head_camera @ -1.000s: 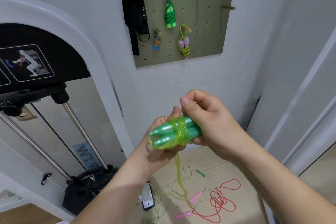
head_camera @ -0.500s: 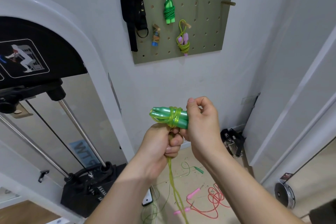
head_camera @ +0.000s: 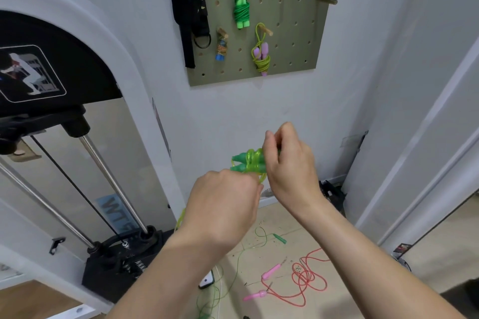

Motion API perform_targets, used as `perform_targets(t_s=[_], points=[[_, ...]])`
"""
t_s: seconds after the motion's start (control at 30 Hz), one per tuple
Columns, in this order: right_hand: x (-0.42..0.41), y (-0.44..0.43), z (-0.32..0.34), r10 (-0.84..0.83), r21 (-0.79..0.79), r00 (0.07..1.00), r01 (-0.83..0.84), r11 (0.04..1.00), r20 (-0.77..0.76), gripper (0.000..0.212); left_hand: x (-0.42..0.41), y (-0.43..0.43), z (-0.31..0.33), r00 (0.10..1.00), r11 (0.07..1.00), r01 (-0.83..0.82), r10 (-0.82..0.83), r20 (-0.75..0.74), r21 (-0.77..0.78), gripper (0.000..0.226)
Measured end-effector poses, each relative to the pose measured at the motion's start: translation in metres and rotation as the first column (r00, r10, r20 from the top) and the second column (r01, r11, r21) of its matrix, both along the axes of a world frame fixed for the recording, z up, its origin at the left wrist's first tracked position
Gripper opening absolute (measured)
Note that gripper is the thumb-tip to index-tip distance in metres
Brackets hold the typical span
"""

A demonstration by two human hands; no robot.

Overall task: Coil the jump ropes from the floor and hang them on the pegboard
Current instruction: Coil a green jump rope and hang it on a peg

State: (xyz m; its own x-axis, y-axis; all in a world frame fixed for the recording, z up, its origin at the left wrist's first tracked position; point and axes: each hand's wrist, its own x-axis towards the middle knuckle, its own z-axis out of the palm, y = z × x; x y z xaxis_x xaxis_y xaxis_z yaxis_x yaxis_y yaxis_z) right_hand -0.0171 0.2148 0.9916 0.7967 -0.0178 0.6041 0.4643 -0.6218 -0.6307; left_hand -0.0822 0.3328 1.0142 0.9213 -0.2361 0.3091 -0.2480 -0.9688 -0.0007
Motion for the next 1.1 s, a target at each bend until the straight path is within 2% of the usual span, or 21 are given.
perform_targets(t_s=[0.1,0.17,0.27,0.33,0.4,0.47,0.53,0.6,0.7,0.8,0.87,0.97,1.1], points=[[-0.002,-0.004,0.0,0.075,-0.222,0.997,-0.069,0.973,0.017,0.032,0.0,0.003,0.01,1.0,1.0,0.014,-0.015,0.016,0.027,0.034],[-0.004,-0.01,0.004,0.154,-0.313,0.988,-0.149,0.938,-0.008,0.035,-0.001,0.009,0.016,0.999,0.997,0.003,0.0,0.04,-0.082,0.037],[-0.006,-0.018,0.013,0.313,-0.298,0.946,-0.325,0.898,-0.089,0.039,0.006,0.019,0.02,0.999,0.929,0.009,-0.021,-0.028,-0.369,0.025],[-0.009,-0.02,0.021,0.392,-0.264,0.912,-0.409,0.873,-0.117,0.04,0.013,0.025,0.02,0.97,0.791,-0.021,-0.131,-0.203,-0.611,0.018],[-0.011,-0.02,0.027,0.462,-0.176,0.868,-0.491,0.853,-0.183,0.04,0.018,0.03,0.02,0.884,0.599,-0.035,-0.355,-0.305,-0.8,0.014],[-0.015,-0.019,0.031,0.538,-0.049,0.803,-0.567,0.823,-0.256,0.041,0.02,0.034,0.02,0.826,0.479,-0.011,-0.491,-0.278,-0.878,0.003],[-0.018,-0.017,0.036,0.613,0.134,0.727,-0.605,0.785,-0.308,0.044,0.024,0.037,0.015,0.792,0.375,-0.004,-0.565,-0.232,-0.927,0.011],[-0.022,-0.016,0.039,0.667,0.323,0.671,-0.585,0.744,-0.324,0.042,0.027,0.034,0.006,0.761,0.255,-0.062,-0.614,-0.211,-0.965,0.026],[-0.026,-0.013,0.04,0.693,0.517,0.631,-0.487,0.704,-0.349,0.039,0.028,0.025,-0.011,0.753,0.039,-0.192,-0.635,-0.173,-0.981,0.046],[-0.026,-0.008,0.035,0.705,0.671,0.617,-0.361,0.648,-0.348,0.039,0.024,0.013,-0.015,0.782,-0.135,-0.264,-0.609,-0.13,-0.955,0.034],[-0.024,-0.004,0.029,0.695,0.744,0.641,-0.279,0.606,-0.326,0.04,0.023,0.006,-0.014,0.799,-0.254,-0.351,-0.582,-0.147,-0.901,0.032],[-0.023,0.006,0.02,0.659,0.823,0.69,-0.163,0.544,-0.298,0.041,0.028,0.001,-0.018,0.847,-0.334,-0.39,-0.495,-0.192,-0.858,0.026],[-0.023,0.014,0.012,0.578,0.825,0.745,-0.065,0.561,-0.334,0.041,0.03,0.0,-0.028,0.877,-0.357,-0.396,-0.421,-0.233,-0.846,0.023]])
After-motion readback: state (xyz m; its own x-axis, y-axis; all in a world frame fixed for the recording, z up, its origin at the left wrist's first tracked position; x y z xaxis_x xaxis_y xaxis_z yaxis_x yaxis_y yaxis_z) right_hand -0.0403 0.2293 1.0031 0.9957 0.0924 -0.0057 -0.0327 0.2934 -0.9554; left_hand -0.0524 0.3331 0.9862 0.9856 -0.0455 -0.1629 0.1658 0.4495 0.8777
